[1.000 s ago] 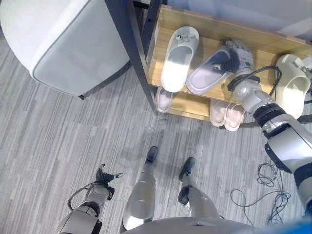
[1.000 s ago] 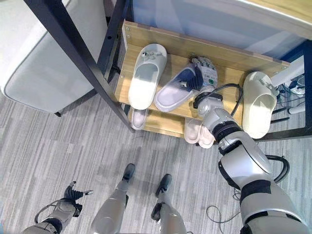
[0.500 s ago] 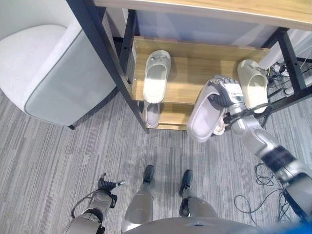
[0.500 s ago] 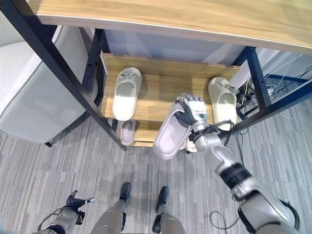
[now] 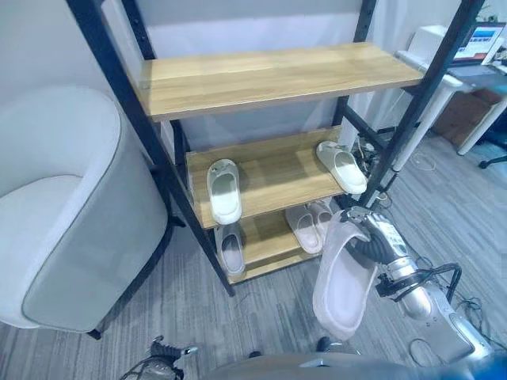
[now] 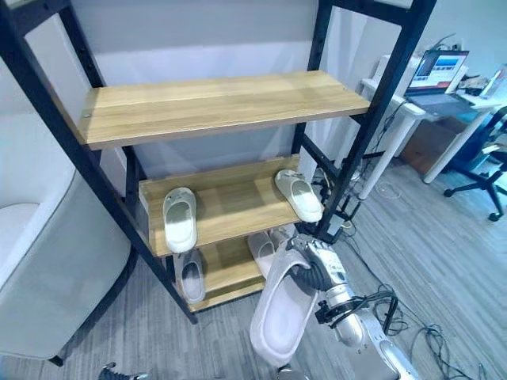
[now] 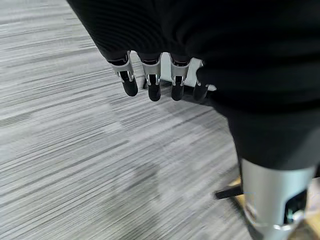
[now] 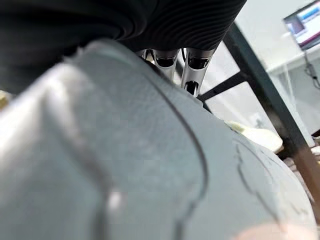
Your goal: Arrange the slippers neatly on the shoe rack.
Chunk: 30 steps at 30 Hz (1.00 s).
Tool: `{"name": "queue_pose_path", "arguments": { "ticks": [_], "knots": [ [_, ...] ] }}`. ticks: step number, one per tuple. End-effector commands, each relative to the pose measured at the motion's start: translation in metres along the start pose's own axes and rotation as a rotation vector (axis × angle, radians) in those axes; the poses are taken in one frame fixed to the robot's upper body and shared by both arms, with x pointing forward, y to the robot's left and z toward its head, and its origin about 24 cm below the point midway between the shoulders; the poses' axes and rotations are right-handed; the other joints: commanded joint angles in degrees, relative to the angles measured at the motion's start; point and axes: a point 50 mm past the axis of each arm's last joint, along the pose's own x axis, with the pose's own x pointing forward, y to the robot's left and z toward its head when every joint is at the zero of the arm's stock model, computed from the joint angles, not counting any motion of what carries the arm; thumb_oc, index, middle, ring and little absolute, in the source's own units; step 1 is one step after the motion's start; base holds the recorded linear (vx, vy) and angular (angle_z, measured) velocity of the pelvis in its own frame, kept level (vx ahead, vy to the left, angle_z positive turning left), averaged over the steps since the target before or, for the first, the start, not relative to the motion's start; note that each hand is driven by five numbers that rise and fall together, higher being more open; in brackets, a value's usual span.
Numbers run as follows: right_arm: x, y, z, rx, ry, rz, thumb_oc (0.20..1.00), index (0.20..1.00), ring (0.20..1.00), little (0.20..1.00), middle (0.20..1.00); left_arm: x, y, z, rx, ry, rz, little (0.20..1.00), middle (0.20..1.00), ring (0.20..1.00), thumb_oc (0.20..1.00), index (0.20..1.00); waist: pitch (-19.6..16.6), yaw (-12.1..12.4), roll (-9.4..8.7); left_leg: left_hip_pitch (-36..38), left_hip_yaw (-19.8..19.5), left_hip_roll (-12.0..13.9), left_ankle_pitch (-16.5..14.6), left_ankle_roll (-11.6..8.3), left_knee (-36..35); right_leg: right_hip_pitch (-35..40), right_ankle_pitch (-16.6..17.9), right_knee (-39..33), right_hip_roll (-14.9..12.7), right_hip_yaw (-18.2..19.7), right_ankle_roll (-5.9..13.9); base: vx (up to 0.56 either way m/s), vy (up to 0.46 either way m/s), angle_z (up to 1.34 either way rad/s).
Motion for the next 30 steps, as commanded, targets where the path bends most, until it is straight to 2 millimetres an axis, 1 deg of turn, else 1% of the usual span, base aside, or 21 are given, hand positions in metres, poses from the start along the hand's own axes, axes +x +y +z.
{"name": "queue_pose_path", "arguments": {
  "ticks": [1, 2, 3, 4, 5, 6, 8, 9, 10, 11, 12, 14, 15, 16, 17, 18, 19, 25, 26, 28, 30],
  "knots": [
    [0.023, -0.031, 0.017, -0.043, -0.143, -0.168, 0.200, 0.200, 0.200, 0.200, 0.200, -0.001, -0.011, 0.016, -0.030, -0.030, -0.022, 1.000, 1.000, 1.000, 1.000, 1.000, 3.12, 1.36, -0.33, -0.86, -3.04, -0.68, -7.67, -3.66, 4.92, 5.27, -2.76, -5.50, 2.48, 0.44, -1.06, -0.01, -0.072, -0.02],
    [0.023, -0.031, 0.017, -0.043, -0.142, -0.168, 0.200, 0.200, 0.200, 0.200, 0.200, -0.001, -0.011, 0.016, -0.029, -0.030, -0.022, 1.000, 1.000, 1.000, 1.000, 1.000, 3.13, 1.34, -0.29, -0.87, -3.10, -0.62, -7.74, -3.70, 5.05, 5.49, -2.61, -5.83, 2.58, 0.37, -1.10, -0.03, -0.087, 0.25],
    [0.021, -0.034, 0.013, -0.034, -0.127, -0.183, 0.200, 0.200, 0.200, 0.200, 0.200, -0.003, -0.015, 0.012, -0.042, -0.023, -0.028, 1.000, 1.000, 1.000, 1.000, 1.000, 3.34, 1.55, -0.48, -3.09, -3.34, -0.51, -8.38, -4.34, 8.39, 6.24, -1.83, -8.79, 3.33, 1.50, -1.58, -0.07, -0.108, 0.44],
    [0.019, -0.038, 0.011, -0.018, -0.123, -0.198, 0.200, 0.200, 0.200, 0.200, 0.200, -0.005, -0.021, 0.010, -0.038, -0.031, -0.041, 1.000, 1.000, 1.000, 1.000, 1.000, 3.72, 1.71, -0.75, -6.10, -2.48, 0.08, -9.99, -5.70, 14.24, 7.84, -1.50, -11.58, 3.13, 0.66, -2.16, -0.10, -0.116, 0.59],
    [0.019, -0.039, 0.011, -0.014, -0.121, -0.196, 0.200, 0.200, 0.200, 0.200, 0.200, -0.007, -0.025, 0.010, -0.042, -0.032, -0.054, 1.000, 1.000, 1.000, 1.000, 1.000, 4.06, 1.87, -0.68, -7.72, -2.16, 0.78, -10.36, -6.10, 17.22, 8.39, -1.60, -12.36, 3.14, 0.39, -2.47, -0.12, -0.027, 0.74],
    [0.020, -0.040, 0.009, -0.029, -0.122, -0.186, 0.200, 0.200, 0.200, 0.200, 0.200, -0.010, -0.034, 0.008, -0.055, -0.027, -0.078, 1.000, 1.000, 1.000, 1.000, 1.000, 4.60, 2.09, -0.27, -10.80, -1.20, 3.33, -10.12, -6.81, 21.37, 9.11, -1.79, -13.16, 3.03, 0.13, -3.08, -0.08, 0.060, 0.59],
    [0.021, -0.039, 0.010, -0.028, -0.133, -0.164, 0.200, 0.200, 0.200, 0.200, 0.200, -0.014, -0.042, 0.000, -0.054, -0.005, -0.095, 1.000, 1.000, 1.000, 1.000, 1.000, 4.38, 2.36, -0.19, -10.70, -0.69, 5.82, -9.14, -6.65, 19.15, 9.27, -1.75, -13.07, 2.64, 0.43, -2.85, -0.02, 0.148, 0.10],
    [0.021, -0.036, 0.010, 0.006, -0.129, -0.139, 0.200, 0.200, 0.200, 0.200, 0.200, -0.015, -0.042, -0.006, -0.043, 0.010, -0.094, 1.000, 1.000, 1.000, 1.000, 1.000, 4.27, 2.99, -0.83, -11.88, -1.77, 8.99, -5.87, -7.25, 16.64, 9.17, -1.87, -12.76, 1.95, 0.80, -2.41, -0.01, 0.200, -0.21],
    [0.019, -0.034, 0.009, 0.008, -0.118, -0.121, 0.200, 0.200, 0.200, 0.200, 0.200, -0.013, -0.038, -0.004, -0.029, 0.003, -0.084, 1.000, 1.000, 1.000, 1.000, 1.000, 4.54, 2.94, -1.32, -13.70, -2.27, 11.53, -2.94, -7.66, 14.55, 9.09, -2.95, -12.26, 1.54, 0.31, -2.68, 0.03, 0.234, -0.15],
    [0.016, -0.031, 0.006, 0.006, -0.105, -0.098, 0.200, 0.200, 0.200, 0.200, 0.200, -0.013, -0.038, -0.004, -0.025, 0.006, -0.091, 1.000, 1.000, 1.000, 1.000, 1.000, 4.27, 2.80, -0.65, -11.82, -1.98, 12.02, -2.47, -7.96, 11.44, 9.30, -3.74, -11.74, 1.78, 0.06, -2.52, 0.08, 0.198, 0.07],
    [0.014, -0.027, 0.005, 0.006, -0.102, -0.070, 0.200, 0.200, 0.200, 0.200, 0.200, -0.013, -0.038, -0.003, -0.012, 0.003, -0.098, 1.000, 1.000, 1.000, 1.000, 1.000, 3.59, 2.57, -0.20, -10.65, -2.47, 11.75, -1.62, -8.41, 8.79, 9.32, -3.82, -11.30, 1.74, -0.23, -2.39, 0.12, 0.209, 0.11],
    [0.013, -0.021, 0.005, -0.002, -0.102, -0.030, 0.200, 0.200, 0.200, 0.200, 0.200, -0.012, -0.037, 0.000, 0.011, -0.011, -0.096, 1.000, 1.000, 1.000, 1.000, 1.000, 2.82, 2.25, -0.08, -9.84, -2.91, 10.68, -1.49, -8.74, 7.91, 9.12, -3.47, -10.28, 0.71, -0.76, -2.15, 0.09, 0.222, 0.03],
    [0.013, -0.015, 0.008, 0.005, -0.113, 0.000, 0.200, 0.200, 0.200, 0.200, 0.200, -0.012, -0.037, 0.000, 0.026, -0.015, -0.099, 1.000, 1.000, 1.000, 1.000, 1.000, 2.51, 2.19, -0.29, -8.71, -2.40, 9.85, -2.16, -8.65, 7.62, 8.86, -2.90, -9.61, -0.40, -0.56, -1.65, 0.10, 0.291, 0.04],
    [0.016, -0.005, 0.011, 0.022, -0.121, 0.050, 0.200, 0.200, 0.200, 0.200, 0.200, -0.009, -0.029, 0.006, 0.033, -0.039, -0.079, 1.000, 1.000, 1.000, 1.000, 1.000, 2.75, 2.57, -1.00, -8.30, -1.66, 9.19, -3.20, -8.09, 8.88, 8.72, -2.58, -8.62, -1.45, -0.17, -1.12, 0.08, 0.227, -0.07],
    [0.016, -0.005, 0.011, 0.023, -0.121, 0.050, 0.200, 0.200, 0.200, 0.200, 0.200, -0.008, -0.029, 0.006, 0.033, -0.039, -0.079, 1.000, 1.000, 1.000, 1.000, 1.000, 2.79, 2.60, -1.06, -8.31, -1.60, 9.18, -3.25, -8.07, 8.95, 8.68, -2.61, -8.55, -1.48, -0.10, -1.10, 0.03, 0.156, 0.01],
    [0.020, 0.002, 0.016, 0.022, -0.147, 0.088, 0.200, 0.200, 0.200, 0.200, 0.200, -0.006, -0.023, 0.016, 0.044, -0.074, -0.058, 1.000, 1.000, 1.000, 1.000, 1.000, 3.80, 3.11, -1.98, -8.94, -1.01, 8.65, -4.67, -7.35, 11.38, 7.92, -2.94, -6.61, -2.41, -0.02, -0.89, -0.04, 0.048, 0.02],
    [0.021, 0.004, 0.016, 0.019, -0.152, 0.098, 0.200, 0.200, 0.200, 0.200, 0.200, -0.005, -0.022, 0.019, 0.041, -0.082, -0.056, 1.000, 1.000, 1.000, 1.000, 1.000, 4.38, 3.32, -2.21, -9.56, -0.99, 8.47, -4.98, -7.25, 12.42, 7.37, -3.02, -5.82, -2.69, -0.04, -0.95, -0.08, 0.047, 0.07],
    [0.026, 0.007, 0.018, -0.049, -0.191, 0.134, 0.200, 0.200, 0.200, 0.200, 0.200, -0.003, -0.015, 0.043, 0.001, -0.162, -0.017, 1.000, 1.000, 1.000, 1.000, 1.000, 9.25, 4.00, -2.22, -18.67, -1.78, 8.35, -7.19, -6.59, 22.20, -0.34, -4.43, 2.23, -4.36, 0.42, -1.87, -0.14, -0.010, -0.04],
    [0.026, 0.007, 0.018, -0.049, -0.192, 0.134, 0.200, 0.200, 0.200, 0.200, 0.200, -0.003, -0.015, 0.043, 0.000, -0.162, -0.017, 1.000, 1.000, 1.000, 1.000, 1.000, 9.20, 4.01, -2.21, -19.12, -1.79, 8.43, -7.77, -6.62, 23.03, -0.77, -4.94, 2.97, -4.43, 0.54, -1.85, -0.18, -0.014, 0.06],
    [0.025, 0.009, 0.010, -0.067, -0.164, 0.147, 0.200, 0.200, 0.200, 0.200, 0.200, -0.002, -0.012, 0.053, -0.016, -0.199, 0.000, 1.000, 1.000, 1.000, 1.000, 1.000, 10.95, 3.75, -1.60, -24.80, -2.72, 8.09, -8.40, -6.38, 27.89, -5.99, -5.99, 7.87, -4.65, 0.76, -2.62, -0.20, -0.020, 0.03],
    [0.022, 0.012, 0.004, -0.018, -0.124, 0.160, 0.200, 0.200, 0.200, 0.200, 0.200, -0.002, -0.011, 0.054, -0.018, -0.210, 0.011, 1.000, 1.000, 1.000, 1.000, 1.000, 11.06, 3.64, -1.28, -29.14, -3.46, 8.21, -8.87, -6.17, 30.98, -10.10, -7.06, 10.98, -4.87, 1.02, -3.28, -0.13, -0.052, 0.01]
  ]
}}
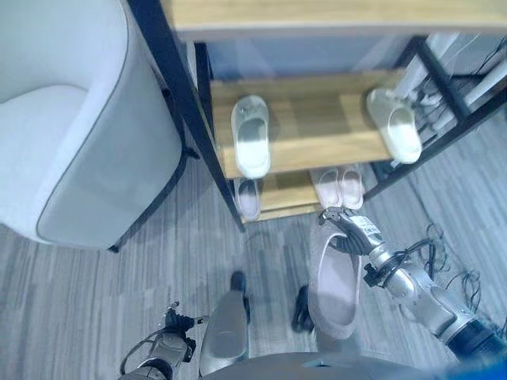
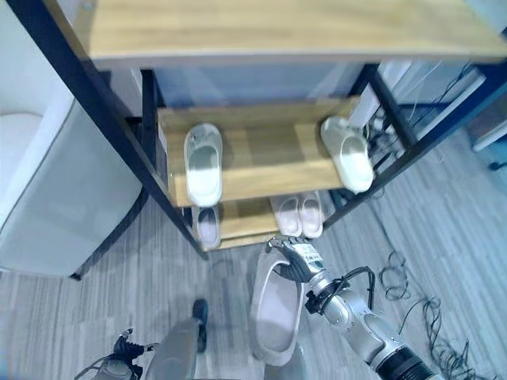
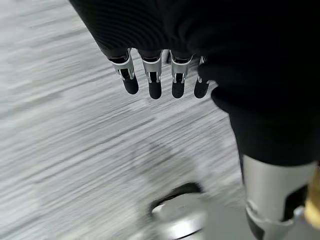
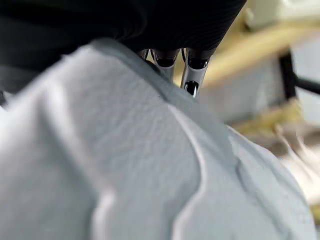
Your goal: Arrange the slippers neatly on the shoe rack.
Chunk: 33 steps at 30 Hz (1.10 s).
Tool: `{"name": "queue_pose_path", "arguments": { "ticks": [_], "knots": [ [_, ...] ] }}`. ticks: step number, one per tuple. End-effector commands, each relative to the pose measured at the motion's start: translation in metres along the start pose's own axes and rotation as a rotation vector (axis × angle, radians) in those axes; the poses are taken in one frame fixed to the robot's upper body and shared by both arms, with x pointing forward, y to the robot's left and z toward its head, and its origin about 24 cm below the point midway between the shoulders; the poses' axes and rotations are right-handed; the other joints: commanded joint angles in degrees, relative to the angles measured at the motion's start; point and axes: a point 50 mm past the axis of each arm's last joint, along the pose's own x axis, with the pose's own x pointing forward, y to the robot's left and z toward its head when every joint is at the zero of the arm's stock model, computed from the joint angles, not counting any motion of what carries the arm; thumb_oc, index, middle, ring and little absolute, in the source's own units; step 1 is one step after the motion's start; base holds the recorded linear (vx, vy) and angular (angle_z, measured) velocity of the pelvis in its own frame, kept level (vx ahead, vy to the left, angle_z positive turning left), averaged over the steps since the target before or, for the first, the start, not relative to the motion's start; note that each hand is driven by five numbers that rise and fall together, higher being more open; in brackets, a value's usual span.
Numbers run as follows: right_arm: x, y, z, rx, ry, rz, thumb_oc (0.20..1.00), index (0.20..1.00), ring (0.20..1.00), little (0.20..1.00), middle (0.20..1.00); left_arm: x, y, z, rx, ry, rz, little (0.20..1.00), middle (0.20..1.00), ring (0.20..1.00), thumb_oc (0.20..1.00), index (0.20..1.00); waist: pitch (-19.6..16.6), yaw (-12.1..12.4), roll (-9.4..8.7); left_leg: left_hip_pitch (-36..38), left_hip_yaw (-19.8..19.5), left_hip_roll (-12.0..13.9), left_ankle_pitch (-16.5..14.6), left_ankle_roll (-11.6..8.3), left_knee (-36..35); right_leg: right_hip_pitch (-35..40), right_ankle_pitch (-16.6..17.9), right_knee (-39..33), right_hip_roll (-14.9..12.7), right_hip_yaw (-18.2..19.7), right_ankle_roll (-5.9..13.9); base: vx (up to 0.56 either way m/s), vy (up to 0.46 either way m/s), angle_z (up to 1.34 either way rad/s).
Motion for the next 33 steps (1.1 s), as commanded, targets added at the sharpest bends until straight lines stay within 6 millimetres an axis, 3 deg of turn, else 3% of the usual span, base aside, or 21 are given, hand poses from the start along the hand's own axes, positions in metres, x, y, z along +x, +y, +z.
{"name": "queue_pose_path", "arguments": {
  "ticks": [1, 6, 8, 10, 11, 14, 18, 21, 22, 26, 27, 28, 30, 33],
  "knots": [
    [-0.005, -0.007, 0.008, 0.069, -0.043, -0.038, 0.200, 0.200, 0.200, 0.200, 0.200, -0.008, -0.003, -0.026, -0.007, 0.051, 0.016, 1.000, 1.000, 1.000, 1.000, 1.000, -4.28, 0.60, -0.55, -6.51, -1.61, 2.12, -3.12, 0.07, 4.84, -2.35, -2.20, 2.44, -0.84, 0.50, 1.38, -0.10, -0.066, 0.03],
    [-0.003, -0.023, -0.010, -0.007, 0.010, -0.073, 0.200, 0.200, 0.200, 0.200, 0.200, -0.007, 0.001, -0.021, -0.035, 0.031, 0.040, 1.000, 1.000, 1.000, 1.000, 1.000, -4.28, 0.99, -0.10, -19.06, -3.06, 1.99, -5.16, 0.51, 14.01, -15.59, -5.94, 13.55, -2.67, 1.86, -0.58, -0.12, -0.047, 0.15],
    [0.006, -0.049, -0.020, -0.135, 0.013, -0.135, 0.200, 0.200, 0.200, 0.200, 0.200, -0.004, 0.004, -0.012, -0.051, 0.000, 0.061, 1.000, 1.000, 1.000, 1.000, 1.000, -4.08, 1.75, 0.13, -27.30, -3.99, 1.90, -6.46, 0.67, 20.15, -24.34, -8.23, 20.00, -3.63, 3.55, -2.31, -0.13, -0.074, 0.10],
    [0.027, -0.106, -0.020, -0.315, -0.024, -0.278, 0.200, 0.200, 0.200, 0.200, 0.200, 0.001, 0.012, 0.006, -0.094, -0.044, 0.099, 1.000, 1.000, 1.000, 1.000, 1.000, -4.88, 2.43, 0.27, -39.26, -5.72, 1.80, -8.49, 1.03, 29.24, -36.24, -11.28, 28.82, -3.73, 6.14, -4.26, -0.10, -0.078, 0.04],
    [0.034, -0.125, -0.016, -0.361, -0.043, -0.331, 0.200, 0.200, 0.200, 0.200, 0.200, 0.002, 0.013, 0.011, -0.108, -0.055, 0.109, 1.000, 1.000, 1.000, 1.000, 1.000, -5.39, 2.39, 0.31, -42.37, -6.19, 1.77, -9.29, 1.25, 31.48, -39.41, -12.17, 31.18, -3.79, 6.90, -4.52, -0.01, -0.036, -0.04],
    [0.056, -0.197, 0.012, -0.459, -0.129, -0.554, 0.200, 0.200, 0.200, 0.200, 0.200, 0.003, 0.017, 0.019, -0.133, -0.081, 0.140, 1.000, 1.000, 1.000, 1.000, 1.000, -6.22, 3.38, 0.80, -53.17, -7.00, 0.93, -12.42, 2.58, 41.49, -50.79, -15.46, 42.84, -3.97, 9.10, -5.71, 0.08, 0.002, -0.04],
    [0.067, -0.219, 0.027, -0.344, -0.177, -0.622, 0.200, 0.200, 0.200, 0.200, 0.200, 0.005, 0.021, 0.021, -0.166, -0.080, 0.149, 1.000, 1.000, 1.000, 1.000, 1.000, -6.71, 3.98, 1.07, -59.04, -7.27, 0.31, -14.40, 3.51, 47.53, -56.73, -17.77, 49.55, -4.21, 10.34, -6.57, 0.11, 0.001, -0.01],
    [0.076, -0.259, 0.034, -0.298, -0.165, -0.729, 0.200, 0.200, 0.200, 0.200, 0.200, 0.006, 0.028, 0.017, -0.180, -0.069, 0.163, 1.000, 1.000, 1.000, 1.000, 1.000, -6.75, 5.10, 1.46, -65.05, -7.71, -0.57, -16.47, 4.25, 54.18, -63.21, -19.42, 57.04, -4.51, 12.29, -7.16, 0.18, 0.022, 0.08],
    [0.078, -0.285, 0.038, -0.344, -0.140, -0.764, 0.200, 0.200, 0.200, 0.200, 0.200, 0.005, 0.031, 0.008, -0.195, -0.046, 0.167, 1.000, 1.000, 1.000, 1.000, 1.000, -4.59, 6.01, 0.96, -66.12, -7.50, -0.96, -18.15, 4.41, 58.36, -65.19, -20.55, 61.93, -4.68, 14.05, -7.59, 0.19, -0.001, 0.06],
    [0.079, -0.309, 0.044, -0.420, -0.117, -0.799, 0.200, 0.200, 0.200, 0.200, 0.200, 0.006, 0.038, 0.003, -0.202, -0.027, 0.183, 1.000, 1.000, 1.000, 1.000, 1.000, -0.79, 6.76, 0.77, -66.12, -6.59, -1.33, -20.46, 4.96, 62.82, -66.14, -22.38, 66.98, -4.80, 15.98, -8.46, 0.14, 0.009, 0.04],
    [0.077, -0.324, 0.046, -0.500, -0.090, -0.831, 0.200, 0.200, 0.200, 0.200, 0.200, 0.007, 0.045, 0.002, -0.211, -0.021, 0.207, 1.000, 1.000, 1.000, 1.000, 1.000, 1.46, 7.25, 0.58, -66.12, -6.56, -1.50, -21.97, 5.13, 65.30, -66.68, -22.98, 69.67, -4.70, 17.47, -8.66, 0.13, 0.029, 0.00],
    [0.077, -0.324, 0.046, -0.501, -0.091, -0.831, 0.200, 0.200, 0.200, 0.200, 0.200, 0.007, 0.045, 0.002, -0.212, -0.021, 0.207, 1.000, 1.000, 1.000, 1.000, 1.000, 1.50, 7.20, 0.61, -66.12, -6.55, -1.49, -21.99, 5.13, 65.32, -66.70, -22.99, 69.70, -4.70, 17.50, -8.65, 0.17, 0.028, -0.01],
    [0.074, -0.345, 0.049, -0.607, -0.046, -0.856, 0.200, 0.200, 0.200, 0.200, 0.200, 0.007, 0.052, -0.004, -0.218, -0.011, 0.236, 1.000, 1.000, 1.000, 1.000, 1.000, 4.79, 7.99, 0.10, -66.12, -5.59, -1.59, -22.91, 4.99, 67.63, -67.22, -23.12, 71.68, -5.26, 19.64, -8.60, 0.12, 0.003, 0.00],
    [0.077, -0.351, 0.050, -0.668, -0.014, -0.843, 0.200, 0.200, 0.200, 0.200, 0.200, 0.008, 0.056, -0.002, -0.225, -0.024, 0.247, 1.000, 1.000, 1.000, 1.000, 1.000, 6.30, 8.27, -0.12, -66.12, -5.19, -1.74, -23.12, 4.91, 68.38, -67.61, -23.09, 73.02, -5.45, 20.77, -8.55, 0.06, 0.014, 0.03]
  ]
}}
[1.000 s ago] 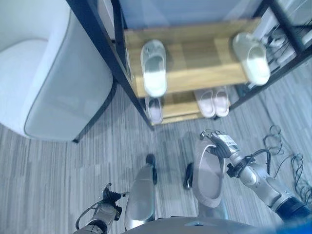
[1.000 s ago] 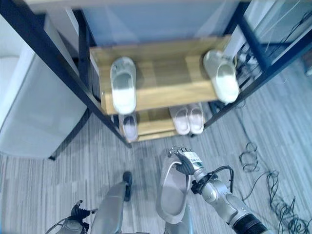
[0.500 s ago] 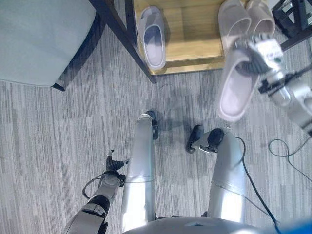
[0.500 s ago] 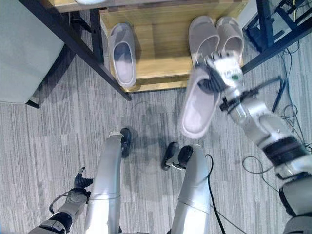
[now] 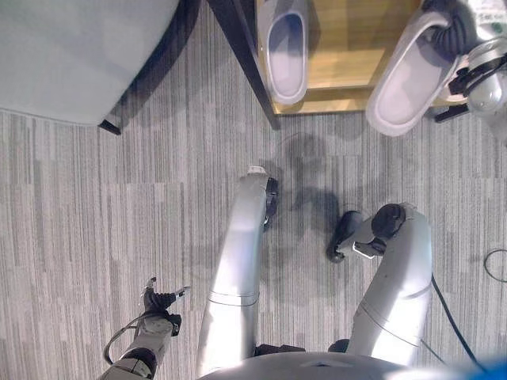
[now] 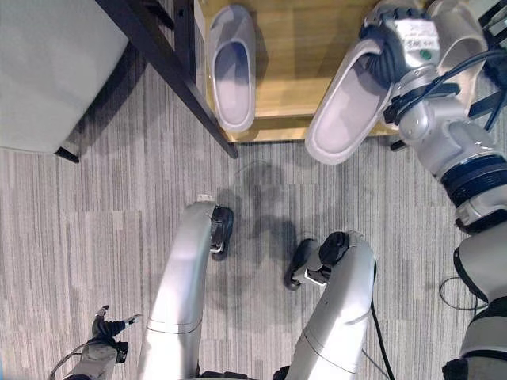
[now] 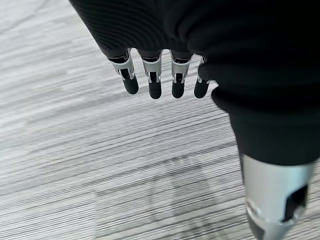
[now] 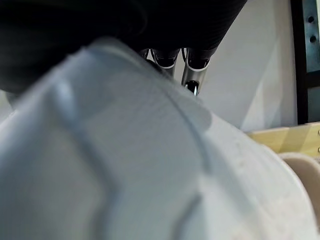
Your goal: Arrange the slippers neatly on the shoe rack.
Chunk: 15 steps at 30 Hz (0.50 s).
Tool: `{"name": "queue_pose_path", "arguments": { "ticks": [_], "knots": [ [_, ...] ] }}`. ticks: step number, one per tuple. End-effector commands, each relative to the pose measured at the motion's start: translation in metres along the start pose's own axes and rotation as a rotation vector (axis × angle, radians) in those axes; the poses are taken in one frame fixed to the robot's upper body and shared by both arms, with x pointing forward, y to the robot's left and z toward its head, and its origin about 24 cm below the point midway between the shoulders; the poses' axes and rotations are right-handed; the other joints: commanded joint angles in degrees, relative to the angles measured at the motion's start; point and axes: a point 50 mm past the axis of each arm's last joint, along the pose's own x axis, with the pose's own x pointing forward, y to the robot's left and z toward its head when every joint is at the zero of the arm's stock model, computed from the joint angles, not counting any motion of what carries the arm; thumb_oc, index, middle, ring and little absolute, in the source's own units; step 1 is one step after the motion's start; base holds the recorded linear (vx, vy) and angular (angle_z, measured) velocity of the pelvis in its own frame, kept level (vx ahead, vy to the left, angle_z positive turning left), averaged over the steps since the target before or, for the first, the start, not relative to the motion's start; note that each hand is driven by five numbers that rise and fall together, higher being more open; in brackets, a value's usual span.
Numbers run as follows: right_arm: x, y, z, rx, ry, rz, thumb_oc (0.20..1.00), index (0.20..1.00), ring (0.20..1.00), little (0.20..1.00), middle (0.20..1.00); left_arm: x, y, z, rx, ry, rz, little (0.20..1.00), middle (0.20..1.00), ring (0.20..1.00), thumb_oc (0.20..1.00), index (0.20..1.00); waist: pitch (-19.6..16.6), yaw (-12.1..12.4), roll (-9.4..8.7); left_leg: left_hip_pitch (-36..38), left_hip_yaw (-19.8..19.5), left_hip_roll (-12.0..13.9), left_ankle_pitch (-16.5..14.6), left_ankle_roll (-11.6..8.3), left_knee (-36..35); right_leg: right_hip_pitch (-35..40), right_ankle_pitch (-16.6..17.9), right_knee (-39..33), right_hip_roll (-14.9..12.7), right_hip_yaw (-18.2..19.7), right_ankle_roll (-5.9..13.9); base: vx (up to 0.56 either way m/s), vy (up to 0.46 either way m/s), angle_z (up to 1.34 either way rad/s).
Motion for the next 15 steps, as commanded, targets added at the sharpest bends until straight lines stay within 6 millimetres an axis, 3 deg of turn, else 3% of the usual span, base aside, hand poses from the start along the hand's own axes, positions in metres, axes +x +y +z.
{"name": "queue_pose_path", "arguments": {
  "ticks": [1, 10, 15],
  "knots": [
    [0.022, -0.032, 0.014, -0.105, -0.086, -0.097, 0.200, 0.200, 0.200, 0.200, 0.200, 0.004, 0.018, -0.007, 0.003, 0.027, 0.079, 1.000, 1.000, 1.000, 1.000, 1.000, 1.50, 1.09, -1.03, 4.28, -1.12, 0.10, -5.36, 2.51, -2.99, 4.29, -1.76, -1.54, 0.35, 6.78, -3.25, 0.06, 0.017, 0.03],
    [0.045, -0.057, 0.027, -0.277, -0.146, -0.138, 0.200, 0.200, 0.200, 0.200, 0.200, 0.005, 0.028, -0.013, 0.019, 0.041, 0.108, 1.000, 1.000, 1.000, 1.000, 1.000, 3.21, 2.40, -1.59, 4.28, -0.28, 0.29, -5.50, 1.84, -2.15, 3.81, -1.79, 0.08, -1.60, 8.51, -2.78, 0.06, 0.015, 0.06],
    [0.054, -0.065, 0.032, -0.320, -0.145, -0.153, 0.200, 0.200, 0.200, 0.200, 0.200, 0.008, 0.034, -0.006, 0.033, 0.015, 0.121, 1.000, 1.000, 1.000, 1.000, 1.000, 4.18, 3.11, -1.46, 4.28, -0.28, 0.02, -5.66, 1.75, -1.09, 3.80, -2.46, 1.87, -2.29, 9.44, -2.89, 0.05, 0.012, 0.02]
  ]
}}
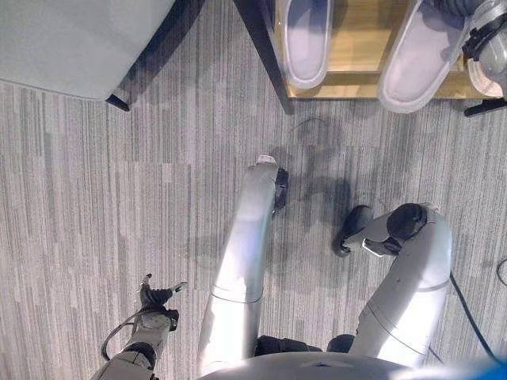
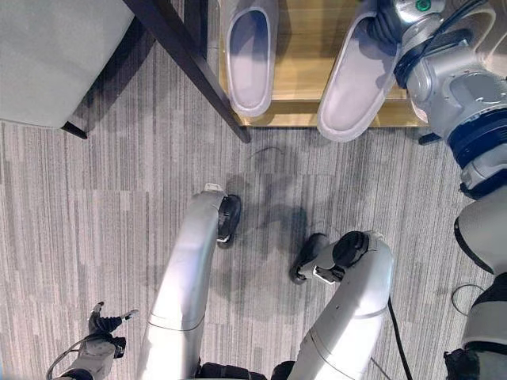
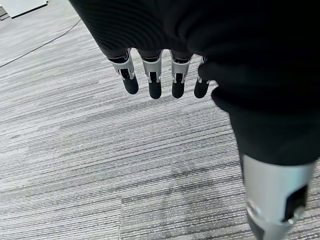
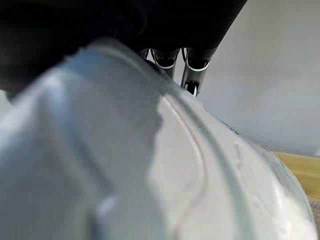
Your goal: Arrange the slippers neatly on the shoe rack.
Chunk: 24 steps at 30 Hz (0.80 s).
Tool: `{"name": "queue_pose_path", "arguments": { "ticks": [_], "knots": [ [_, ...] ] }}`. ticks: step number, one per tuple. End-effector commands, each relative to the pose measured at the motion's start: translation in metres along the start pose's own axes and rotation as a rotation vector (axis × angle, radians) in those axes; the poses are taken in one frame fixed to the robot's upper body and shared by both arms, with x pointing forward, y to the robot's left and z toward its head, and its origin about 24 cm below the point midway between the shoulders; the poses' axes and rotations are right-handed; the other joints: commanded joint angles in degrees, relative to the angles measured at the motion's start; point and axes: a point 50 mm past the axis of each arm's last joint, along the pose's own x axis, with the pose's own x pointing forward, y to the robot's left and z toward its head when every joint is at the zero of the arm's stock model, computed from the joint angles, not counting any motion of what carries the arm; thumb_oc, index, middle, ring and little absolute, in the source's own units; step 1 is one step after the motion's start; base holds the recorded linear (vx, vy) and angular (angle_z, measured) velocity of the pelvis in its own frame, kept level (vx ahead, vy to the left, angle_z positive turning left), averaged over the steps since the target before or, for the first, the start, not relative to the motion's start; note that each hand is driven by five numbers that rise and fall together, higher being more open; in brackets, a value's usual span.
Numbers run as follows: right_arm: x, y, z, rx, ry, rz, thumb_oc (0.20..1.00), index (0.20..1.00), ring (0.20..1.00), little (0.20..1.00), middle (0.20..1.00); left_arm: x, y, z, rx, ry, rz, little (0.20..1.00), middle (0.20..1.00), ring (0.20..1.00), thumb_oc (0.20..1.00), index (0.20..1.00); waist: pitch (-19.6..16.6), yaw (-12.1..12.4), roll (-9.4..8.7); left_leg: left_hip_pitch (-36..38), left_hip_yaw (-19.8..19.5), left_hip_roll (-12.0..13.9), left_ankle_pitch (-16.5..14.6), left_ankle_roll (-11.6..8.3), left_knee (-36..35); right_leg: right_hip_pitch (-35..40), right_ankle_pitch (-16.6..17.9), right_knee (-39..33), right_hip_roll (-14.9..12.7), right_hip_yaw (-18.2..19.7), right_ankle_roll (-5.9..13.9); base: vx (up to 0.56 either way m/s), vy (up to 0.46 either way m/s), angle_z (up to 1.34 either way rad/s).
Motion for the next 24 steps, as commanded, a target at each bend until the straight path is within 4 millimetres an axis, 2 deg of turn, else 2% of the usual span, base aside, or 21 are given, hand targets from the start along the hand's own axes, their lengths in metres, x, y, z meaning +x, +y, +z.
{"name": "queue_pose_path", "arguments": {
  "ticks": [1, 4, 7, 10, 12, 16, 24],
  "knots": [
    [0.021, -0.045, -0.003, -0.048, 0.003, -0.162, 0.200, 0.200, 0.200, 0.200, 0.200, 0.003, 0.029, -0.015, 0.020, 0.038, 0.088, 1.000, 1.000, 1.000, 1.000, 1.000, 0.57, 0.83, -1.46, 4.26, -1.75, 0.09, -5.66, 1.48, -1.95, 5.16, -1.35, -0.81, -1.29, 8.16, -1.76, 0.06, 0.023, 0.03],
    [0.025, -0.045, 0.006, -0.043, -0.017, -0.176, 0.200, 0.200, 0.200, 0.200, 0.200, 0.005, 0.031, -0.011, 0.007, 0.033, 0.099, 1.000, 1.000, 1.000, 1.000, 1.000, 0.61, 1.25, -2.17, 4.26, -1.84, 0.33, -5.88, 1.46, -1.67, 5.17, -1.24, -0.58, -1.46, 8.09, -1.70, 0.05, -0.007, 0.06],
    [0.029, -0.050, 0.008, -0.043, -0.019, -0.169, 0.200, 0.200, 0.200, 0.200, 0.200, 0.006, 0.031, -0.006, -0.001, 0.007, 0.092, 1.000, 1.000, 1.000, 1.000, 1.000, 0.66, 1.33, -2.58, 4.26, -2.03, 0.07, -6.39, 1.42, -0.88, 5.18, -1.40, 0.47, -1.57, 9.00, -1.80, 0.04, -0.007, 0.02],
    [0.028, -0.050, 0.008, -0.021, -0.019, -0.173, 0.200, 0.200, 0.200, 0.200, 0.200, 0.004, 0.033, -0.015, -0.015, 0.027, 0.095, 1.000, 1.000, 1.000, 1.000, 1.000, 0.69, 1.67, -2.58, 4.26, -2.14, -0.18, -7.76, 1.62, 1.66, 5.18, -2.75, 3.62, -1.49, 10.10, -2.58, 0.04, -0.022, 0.08],
    [0.028, -0.051, 0.016, 0.014, -0.047, -0.183, 0.200, 0.200, 0.200, 0.200, 0.200, 0.004, 0.038, -0.017, -0.047, 0.041, 0.112, 1.000, 1.000, 1.000, 1.000, 1.000, 0.69, 1.75, -2.58, 4.26, -2.45, -0.42, -9.19, 1.67, 3.86, 5.36, -3.84, 6.25, -1.36, 10.98, -3.40, 0.03, -0.040, 0.06],
    [0.027, -0.041, 0.028, 0.063, -0.073, -0.154, 0.200, 0.200, 0.200, 0.200, 0.200, 0.010, 0.053, -0.006, -0.118, 0.010, 0.155, 1.000, 1.000, 1.000, 1.000, 1.000, 0.69, 2.09, -2.85, 4.26, -3.80, -0.64, -11.18, 1.15, 7.32, 5.43, -6.00, 11.11, -1.31, 12.22, -4.51, 0.01, -0.076, 0.10],
    [0.026, -0.038, 0.034, 0.095, -0.085, -0.164, 0.200, 0.200, 0.200, 0.200, 0.200, 0.004, 0.051, -0.019, -0.119, 0.028, 0.149, 1.000, 1.000, 1.000, 1.000, 1.000, 0.69, 1.67, -3.32, 4.26, -4.45, -1.14, -12.72, 0.81, 9.49, 5.38, -6.90, 14.05, -0.43, 13.27, -5.48, -0.01, -0.012, 0.07]
  ]
}}
